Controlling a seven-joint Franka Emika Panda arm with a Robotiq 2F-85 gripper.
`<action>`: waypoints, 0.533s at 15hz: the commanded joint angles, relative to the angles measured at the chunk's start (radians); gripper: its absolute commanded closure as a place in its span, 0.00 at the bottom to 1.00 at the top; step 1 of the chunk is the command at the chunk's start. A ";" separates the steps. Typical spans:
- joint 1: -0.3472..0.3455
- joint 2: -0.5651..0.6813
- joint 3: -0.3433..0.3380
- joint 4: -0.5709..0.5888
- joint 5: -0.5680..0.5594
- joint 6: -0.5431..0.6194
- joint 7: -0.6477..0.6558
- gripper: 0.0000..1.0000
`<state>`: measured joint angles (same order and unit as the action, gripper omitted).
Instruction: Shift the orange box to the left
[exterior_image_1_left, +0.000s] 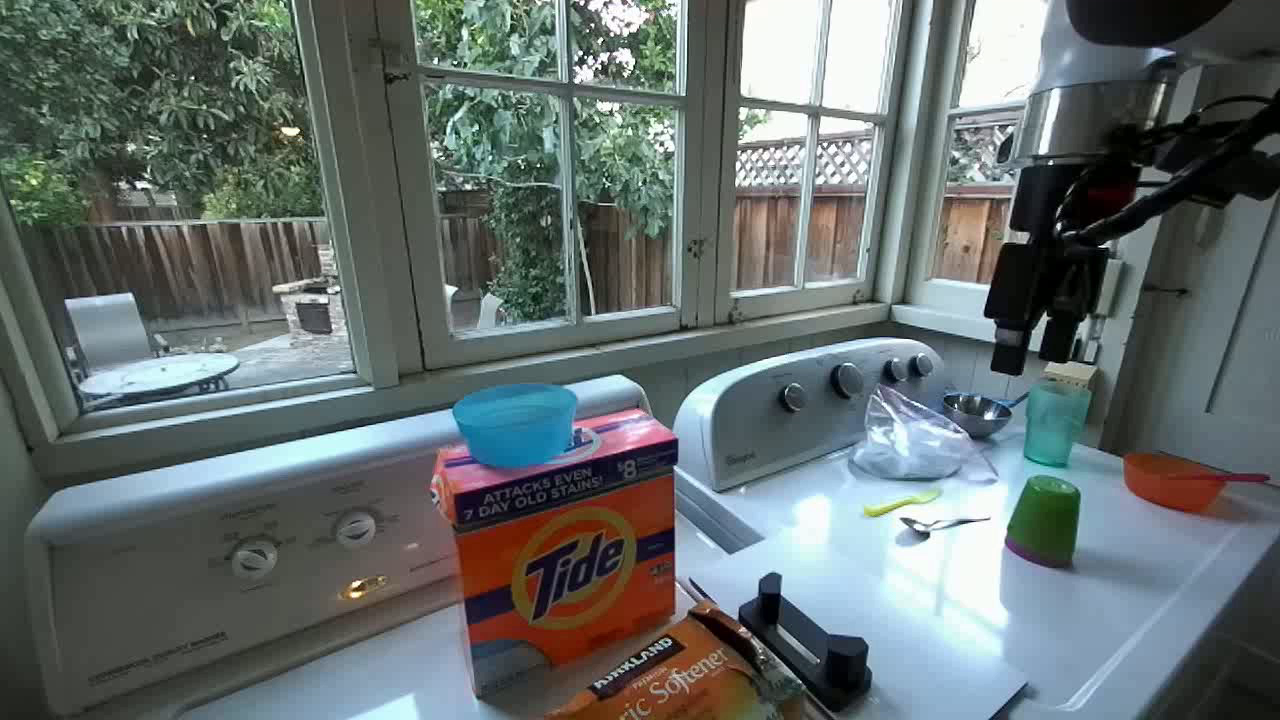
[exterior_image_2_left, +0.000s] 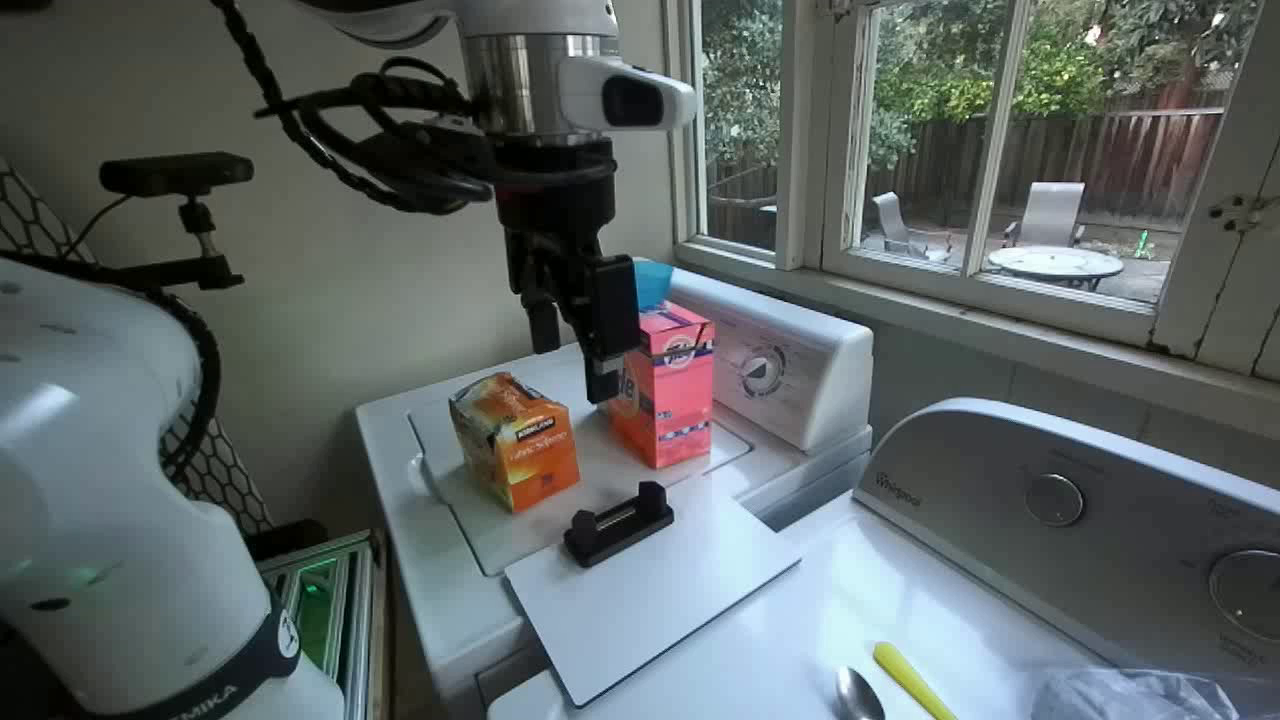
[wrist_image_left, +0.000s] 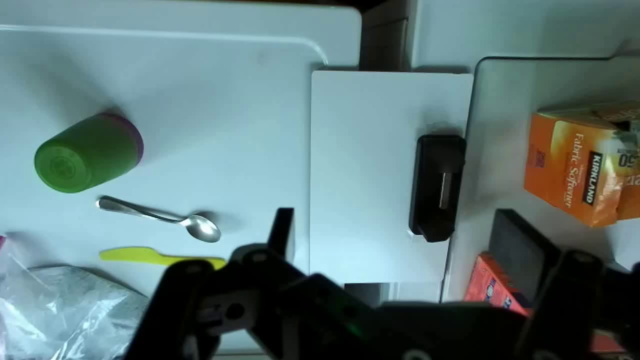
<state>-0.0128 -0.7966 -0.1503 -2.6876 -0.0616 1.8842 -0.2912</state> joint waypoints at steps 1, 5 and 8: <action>0.000 0.000 0.001 0.002 0.001 -0.002 0.000 0.00; 0.000 0.000 0.001 0.002 0.001 -0.002 0.000 0.00; 0.027 0.006 -0.006 -0.017 0.043 -0.004 -0.010 0.25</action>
<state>-0.0123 -0.7964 -0.1503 -2.6875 -0.0612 1.8846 -0.2912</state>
